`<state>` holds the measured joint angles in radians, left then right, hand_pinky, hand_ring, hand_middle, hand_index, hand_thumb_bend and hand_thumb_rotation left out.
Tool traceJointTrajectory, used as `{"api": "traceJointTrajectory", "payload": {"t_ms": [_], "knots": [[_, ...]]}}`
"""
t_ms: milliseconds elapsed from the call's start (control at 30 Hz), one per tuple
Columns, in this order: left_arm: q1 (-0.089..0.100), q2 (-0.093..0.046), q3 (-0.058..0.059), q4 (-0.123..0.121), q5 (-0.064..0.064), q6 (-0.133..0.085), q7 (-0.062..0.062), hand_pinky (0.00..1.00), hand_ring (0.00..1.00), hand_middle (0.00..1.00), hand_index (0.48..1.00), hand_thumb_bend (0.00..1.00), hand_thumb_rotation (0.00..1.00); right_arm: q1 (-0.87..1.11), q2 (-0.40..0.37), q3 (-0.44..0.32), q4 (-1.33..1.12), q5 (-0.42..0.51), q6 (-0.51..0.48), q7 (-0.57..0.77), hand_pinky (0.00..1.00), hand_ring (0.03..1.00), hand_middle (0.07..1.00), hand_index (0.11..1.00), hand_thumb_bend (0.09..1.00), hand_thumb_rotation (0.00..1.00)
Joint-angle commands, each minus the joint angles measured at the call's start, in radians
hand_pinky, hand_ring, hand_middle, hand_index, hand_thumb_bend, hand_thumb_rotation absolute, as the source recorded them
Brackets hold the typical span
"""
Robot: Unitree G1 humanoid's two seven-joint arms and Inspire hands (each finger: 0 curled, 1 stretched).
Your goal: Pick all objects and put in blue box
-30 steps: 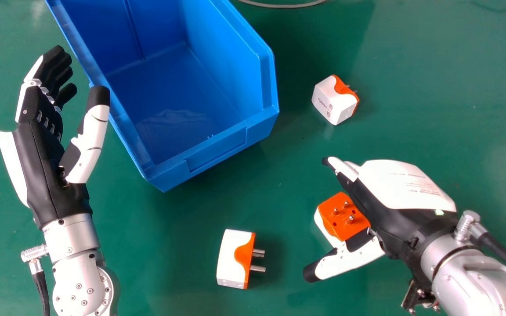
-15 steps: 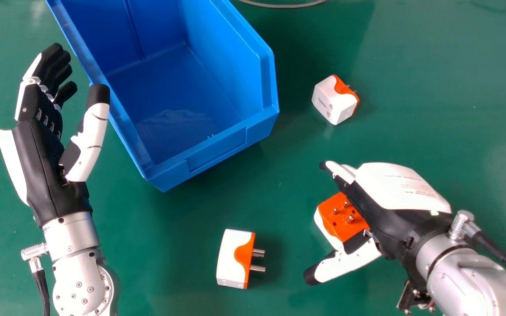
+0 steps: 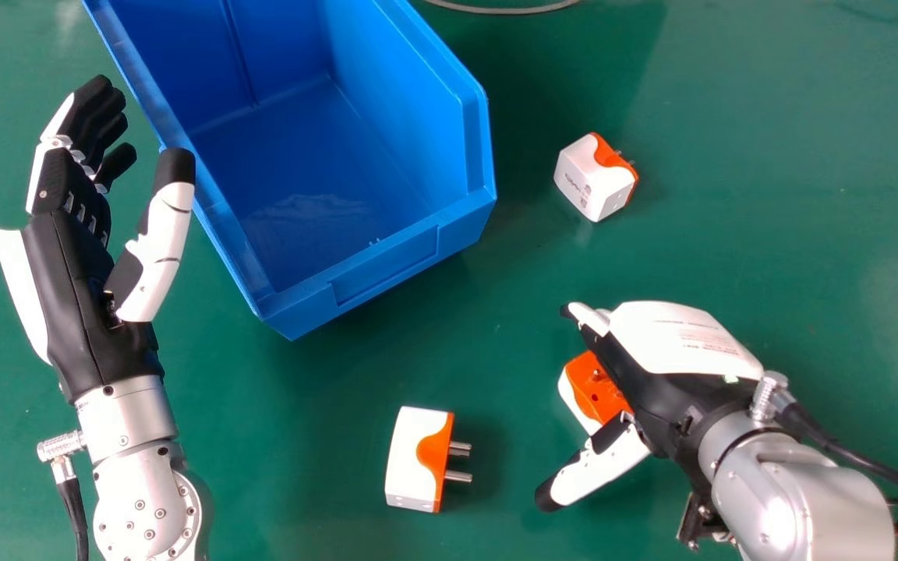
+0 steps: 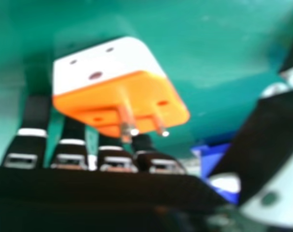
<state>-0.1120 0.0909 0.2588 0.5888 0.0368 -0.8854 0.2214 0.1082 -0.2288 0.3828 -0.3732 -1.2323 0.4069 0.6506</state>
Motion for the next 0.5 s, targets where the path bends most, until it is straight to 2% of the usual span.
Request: {"api": "traceJointTrajectory", "payload": {"t_ms": [0, 200, 267, 467], "knots": [[0.0, -0.001, -0.004, -0.019, 0.003, -0.012, 0.0, 0.81, 0.83, 0.82, 0.788, 0.67, 0.47, -0.016, 0.002, 0.0, 0.018, -0.013, 0.017, -0.004, 0.73, 0.908, 0.942, 0.949, 0.942, 0.35], [0.001, 0.001, -0.003, -0.015, 0.002, -0.014, 0.0, 0.81, 0.83, 0.82, 0.785, 0.67, 0.46, -0.028, 0.0, 0.002, 0.048, 0.021, 0.024, -0.014, 0.73, 0.921, 0.952, 0.954, 0.933, 0.34], [0.0, 0.003, -0.001, -0.01, 0.006, -0.017, 0.003, 0.81, 0.83, 0.82, 0.785, 0.67, 0.46, -0.032, 0.0, 0.003, 0.058, 0.028, 0.026, -0.017, 0.73, 0.924, 0.954, 0.955, 0.929, 0.33], [0.0, 0.004, 0.001, -0.011, 0.003, -0.018, 0.001, 0.81, 0.83, 0.82, 0.785, 0.67, 0.46, -0.044, -0.005, 0.017, 0.077, 0.033, 0.03, -0.013, 0.74, 0.927, 0.958, 0.961, 0.932, 0.35]]}}
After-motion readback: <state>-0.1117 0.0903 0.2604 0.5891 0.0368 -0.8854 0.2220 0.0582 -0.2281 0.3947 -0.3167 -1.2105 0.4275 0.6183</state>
